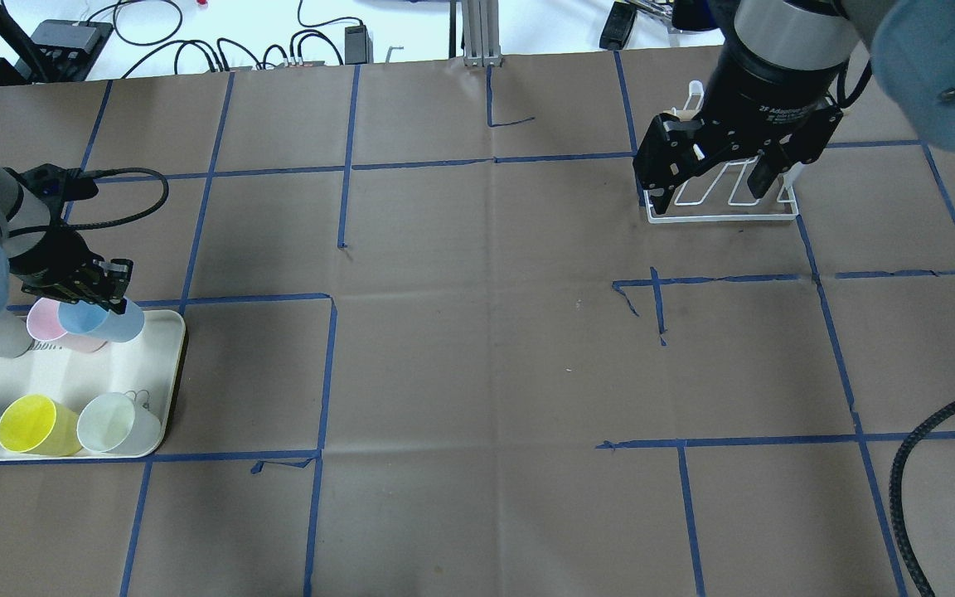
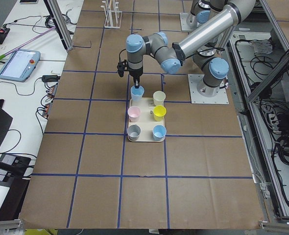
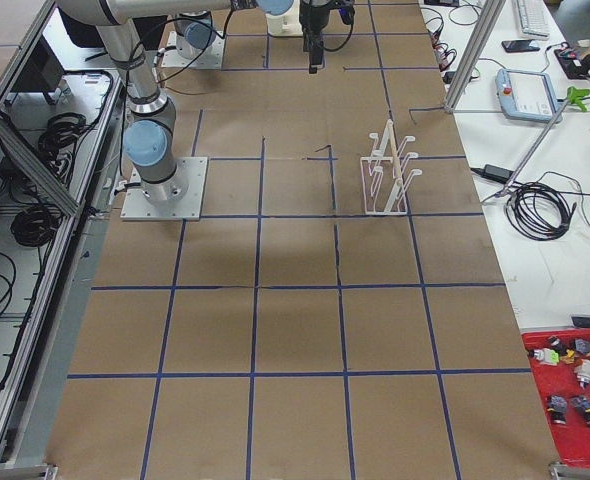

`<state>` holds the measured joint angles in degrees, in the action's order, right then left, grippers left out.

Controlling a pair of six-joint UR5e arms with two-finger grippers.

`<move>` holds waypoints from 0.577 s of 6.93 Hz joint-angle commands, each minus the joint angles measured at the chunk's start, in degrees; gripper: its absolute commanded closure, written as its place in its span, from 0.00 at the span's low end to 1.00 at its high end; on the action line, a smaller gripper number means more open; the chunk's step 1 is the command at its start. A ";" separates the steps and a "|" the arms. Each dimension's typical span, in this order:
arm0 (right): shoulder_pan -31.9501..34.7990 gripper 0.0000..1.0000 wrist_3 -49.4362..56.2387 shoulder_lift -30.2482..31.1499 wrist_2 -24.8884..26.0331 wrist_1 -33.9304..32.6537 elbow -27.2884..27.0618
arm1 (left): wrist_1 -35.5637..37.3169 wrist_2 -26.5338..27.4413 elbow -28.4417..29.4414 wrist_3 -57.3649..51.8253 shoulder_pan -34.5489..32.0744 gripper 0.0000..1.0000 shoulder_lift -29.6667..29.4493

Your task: Transfer IKEA cup to right arm and place on rack

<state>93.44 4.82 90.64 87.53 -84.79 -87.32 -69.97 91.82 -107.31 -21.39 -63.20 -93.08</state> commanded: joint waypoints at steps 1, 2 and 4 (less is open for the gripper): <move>-0.01 0.16 -8.53 0.15 -6.27 -2.47 -1.79 | -12.94 -0.85 14.77 0.13 -0.17 1.00 -1.83; 0.07 0.23 -13.99 1.72 -9.71 -8.84 -5.11 | -15.78 -3.20 20.77 0.12 -0.52 1.00 -4.28; -0.01 0.15 -24.61 5.84 -16.22 -33.28 -19.92 | -13.28 -9.69 24.77 -5.28 -3.14 1.00 -7.11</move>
<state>93.45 -12.54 93.94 75.39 -103.45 -98.45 -84.36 86.12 -85.34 -23.09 -64.64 -98.52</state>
